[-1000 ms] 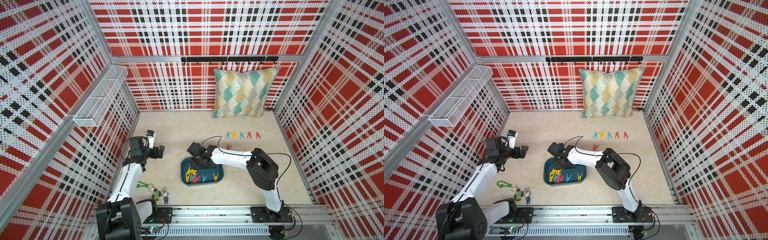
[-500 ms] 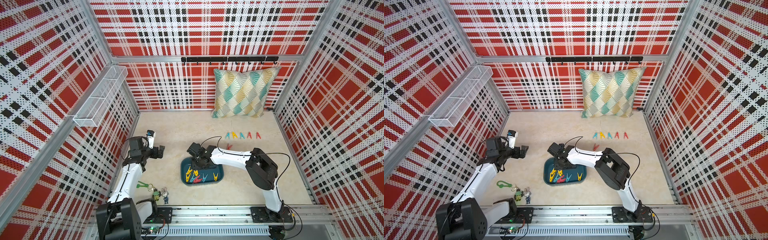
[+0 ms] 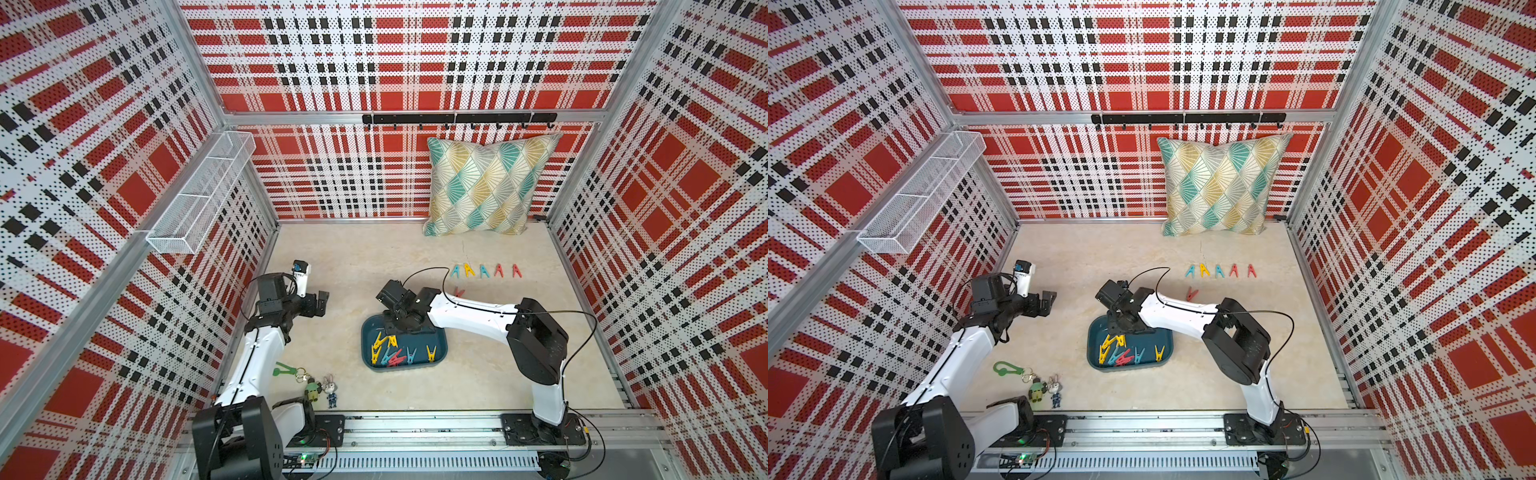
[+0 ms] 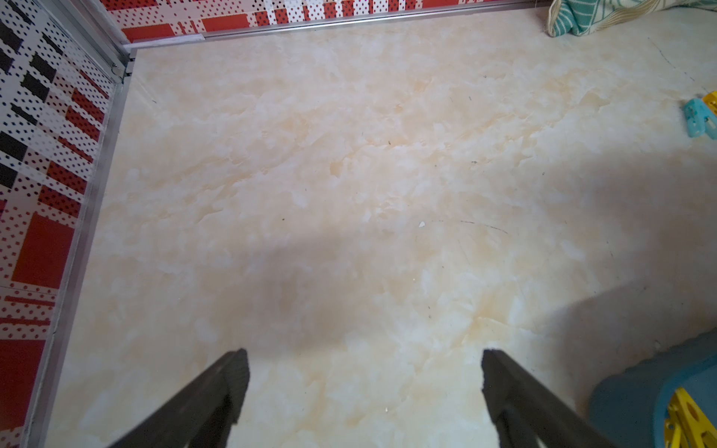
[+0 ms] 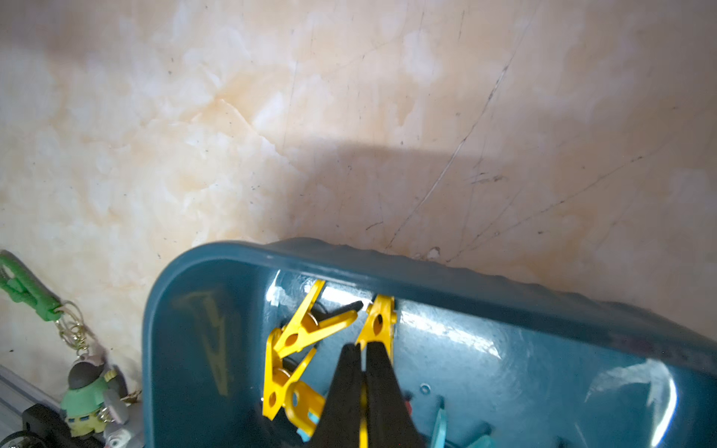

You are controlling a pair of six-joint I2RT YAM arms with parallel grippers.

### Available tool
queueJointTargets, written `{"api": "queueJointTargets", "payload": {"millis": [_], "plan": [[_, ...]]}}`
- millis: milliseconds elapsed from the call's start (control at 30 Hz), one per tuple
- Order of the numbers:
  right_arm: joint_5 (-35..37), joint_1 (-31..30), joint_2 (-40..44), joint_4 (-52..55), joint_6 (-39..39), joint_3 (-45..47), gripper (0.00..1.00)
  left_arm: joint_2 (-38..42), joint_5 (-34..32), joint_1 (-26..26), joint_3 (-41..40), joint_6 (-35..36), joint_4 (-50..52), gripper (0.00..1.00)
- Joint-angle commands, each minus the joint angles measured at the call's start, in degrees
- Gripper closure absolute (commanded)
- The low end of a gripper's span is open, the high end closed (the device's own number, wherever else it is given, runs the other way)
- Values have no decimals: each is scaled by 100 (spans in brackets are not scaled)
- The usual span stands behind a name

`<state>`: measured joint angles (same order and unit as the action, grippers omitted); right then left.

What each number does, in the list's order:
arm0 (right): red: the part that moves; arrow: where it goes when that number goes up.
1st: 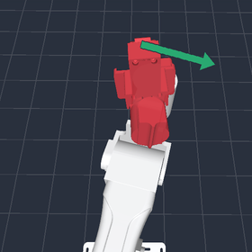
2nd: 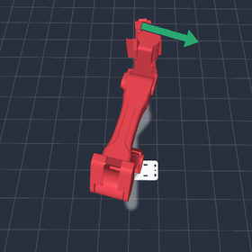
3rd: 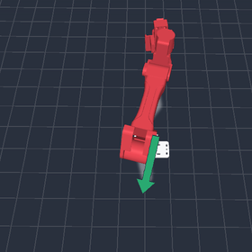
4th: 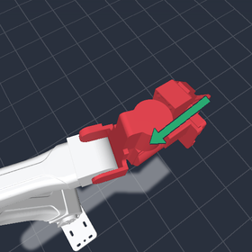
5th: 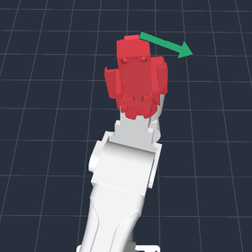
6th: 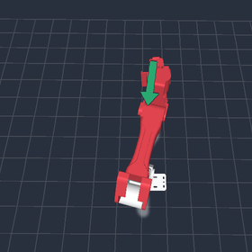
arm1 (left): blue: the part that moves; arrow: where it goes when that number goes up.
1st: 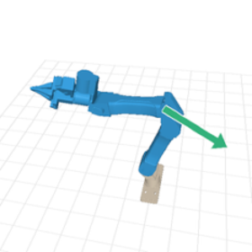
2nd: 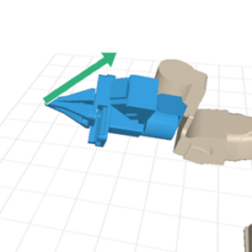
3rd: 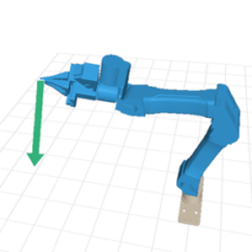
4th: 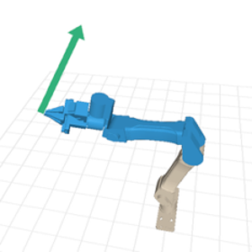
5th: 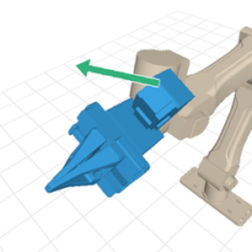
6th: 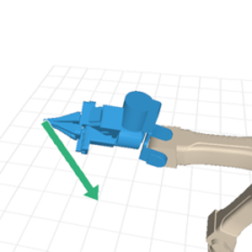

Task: Take the clothespins out of the storage box
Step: Pick up the clothespin from the storage box.

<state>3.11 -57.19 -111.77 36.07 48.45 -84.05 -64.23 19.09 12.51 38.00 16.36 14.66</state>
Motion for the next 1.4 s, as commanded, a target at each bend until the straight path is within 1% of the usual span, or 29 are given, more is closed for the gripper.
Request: {"api": "queueJointTargets", "payload": {"millis": [0, 233, 467, 633, 833, 1100, 1367], "plan": [[244, 8, 266, 127, -147, 34, 98, 78, 51, 75, 73, 17, -7, 1], [357, 38, 434, 233, -311, -15, 100, 69, 42, 77, 76, 16, -7, 1], [425, 156, 779, 432, -509, -16, 100, 51, 42, 80, 76, 14, -11, 1], [479, 418, 1220, 564, -628, 162, 100, 33, 38, 81, 76, 13, -7, 1], [688, 895, 1836, 827, -816, 413, 100, 40, 25, 81, 81, 8, -7, 1], [634, 2002, 2329, 1073, -1117, 846, 100, -17, -46, 83, 78, -1, -33, 1], [426, 3595, 2569, 754, -1428, 1728, 100, 58, -99, 98, 83, -15, -46, 1]]}}
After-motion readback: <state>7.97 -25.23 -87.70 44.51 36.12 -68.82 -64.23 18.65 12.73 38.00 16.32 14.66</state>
